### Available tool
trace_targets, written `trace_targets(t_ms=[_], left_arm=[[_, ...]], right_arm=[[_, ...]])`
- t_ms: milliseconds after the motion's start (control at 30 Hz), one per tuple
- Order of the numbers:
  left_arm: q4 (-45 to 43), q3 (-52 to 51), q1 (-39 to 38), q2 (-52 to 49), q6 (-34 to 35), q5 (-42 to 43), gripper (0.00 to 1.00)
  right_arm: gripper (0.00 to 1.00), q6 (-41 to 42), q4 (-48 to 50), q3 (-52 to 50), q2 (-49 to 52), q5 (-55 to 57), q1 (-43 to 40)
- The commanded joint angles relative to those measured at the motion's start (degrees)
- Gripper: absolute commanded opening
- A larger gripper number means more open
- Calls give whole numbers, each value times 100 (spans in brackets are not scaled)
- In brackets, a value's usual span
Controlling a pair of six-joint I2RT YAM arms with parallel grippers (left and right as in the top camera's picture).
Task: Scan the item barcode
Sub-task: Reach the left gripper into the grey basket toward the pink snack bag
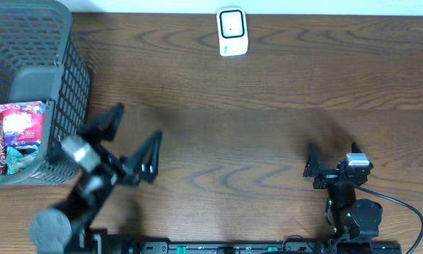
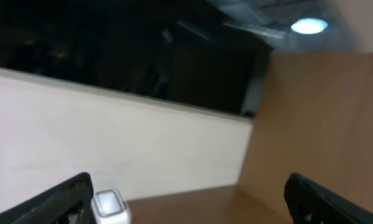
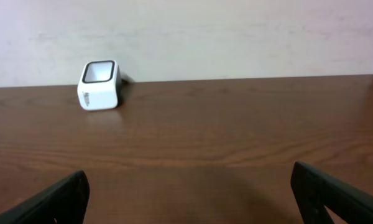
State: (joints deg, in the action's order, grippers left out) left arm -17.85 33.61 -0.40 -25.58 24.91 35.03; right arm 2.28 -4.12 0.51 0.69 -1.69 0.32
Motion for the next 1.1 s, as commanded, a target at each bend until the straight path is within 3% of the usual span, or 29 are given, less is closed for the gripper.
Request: trace_targets(t_ms=[0, 133, 167, 267, 333, 433, 567, 800, 967, 1067], left_arm=[[697, 1154, 116, -935, -629, -713, 98], [2586, 3025, 501, -2299, -1414, -1971, 98], [3407, 3853, 715, -2872, -1718, -2398, 98], [4966, 5517, 1276, -4030, -2013, -3099, 98], [5853, 6570, 1770, -4839, -2022, -3121, 98], [6728, 7567, 2396, -5779, -2017, -2490, 98], [7344, 7698, 2791, -6343, -2020, -1843, 98], [7707, 7698, 3174, -6968, -1965, -2463, 98], [7715, 7698, 3436, -7237, -1010, -3016, 98], [7670, 7698, 3458, -7340, -872, -3230, 98]], right_arm=[[99, -83, -13, -20, -31, 9, -24], [99, -85, -13, -20, -31, 9, -24], [99, -83, -13, -20, -31, 9, -24], [99, -83, -13, -20, -31, 9, -24], [99, -83, -13, -20, -31, 9, -24], [99, -85, -13, -20, -31, 9, -24], [99, -85, -13, -20, -31, 9, -24], [99, -83, -13, -20, -31, 9, -24], [99, -85, -13, -20, -31, 9, -24], [99, -83, -13, -20, -31, 9, -24]])
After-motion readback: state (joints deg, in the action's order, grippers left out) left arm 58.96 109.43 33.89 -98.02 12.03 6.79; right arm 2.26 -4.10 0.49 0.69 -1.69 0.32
